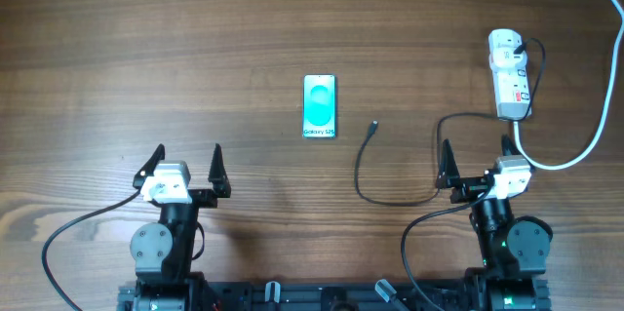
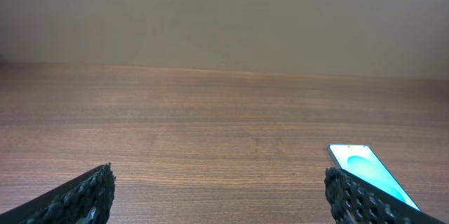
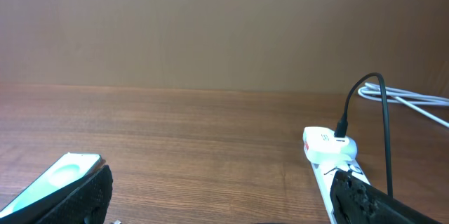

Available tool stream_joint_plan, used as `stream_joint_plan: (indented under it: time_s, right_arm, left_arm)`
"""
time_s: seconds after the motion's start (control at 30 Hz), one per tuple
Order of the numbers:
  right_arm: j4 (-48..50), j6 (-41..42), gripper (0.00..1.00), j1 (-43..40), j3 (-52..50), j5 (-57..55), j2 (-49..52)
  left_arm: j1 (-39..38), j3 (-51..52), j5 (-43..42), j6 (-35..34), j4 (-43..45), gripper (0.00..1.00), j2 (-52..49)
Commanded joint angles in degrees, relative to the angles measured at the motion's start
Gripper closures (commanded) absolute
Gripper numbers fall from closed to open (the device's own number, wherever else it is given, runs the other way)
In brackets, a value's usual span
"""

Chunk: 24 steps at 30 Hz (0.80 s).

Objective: Plug charger to phone and switch on socket

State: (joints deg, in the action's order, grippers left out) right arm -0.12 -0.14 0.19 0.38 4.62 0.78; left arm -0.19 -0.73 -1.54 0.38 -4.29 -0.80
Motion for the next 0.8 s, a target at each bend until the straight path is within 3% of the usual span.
stream_joint_plan:
  time_s: [0.0,0.1,0.17,0.27,0.33,0.4,0.47,0.57,0.67,0.77]
  right_arm:
    - [0.1,-0.5,0.00,-0.4,0.0,-0.8,-0.5]
    - [0.1,-0.5,0.00,-0.4,0.0,-0.8,-0.5]
    - [0.1,-0.5,0.00,-0.4,0.0,-0.8,-0.5]
    - [0.1,-0.5,0.00,-0.4,0.0,-0.8,-0.5]
    - [0.1,-0.5,0.00,-0.4,0.0,-0.8,-0.5]
    - [0.1,-0.5,0.00,-0.4,0.0,-0.8,-0.5]
    - [0.1,-0.5,0.00,-0.4,0.0,-0.8,-0.5]
    - [0.1,-0.5,0.00,-0.4,0.0,-0.8,-0.5]
    - [0.1,-0.5,0.00,-0.4,0.0,-0.8,-0.5]
    - [0.1,-0.5,0.00,-0.4,0.0,-0.8,-0.5]
  left_arm:
    - [0.3,0.4,-2.2,-0.2,0.2,0.00,0.4]
    - [0.3,0.4,-24.5,-15.7,2.5,0.00,0.4]
    - [0.3,0.4,-37.7,-24.3,10.5,0.00,0.4]
    - [0.3,0.3,-38.9,-28.0,30.1,0.00,0.4]
    - [0.3,-1.0,-34.9,-29.6,42.1,0.00,0.4]
    - [0.4,-5.5,-29.6,-29.3,40.4,0.00,0.1]
    - [0.3,-15.1,-28.7,-26.1,32.4,0.00,-3.6]
    - [0.3,-31.6,-37.0,-22.2,10.9,0.00,-14.7]
    - [0.3,-53.6,-32.5,-20.0,-22.8,0.00,-31.9]
    - [0.3,-71.2,-36.8,-19.2,-41.2,0.00,-47.6]
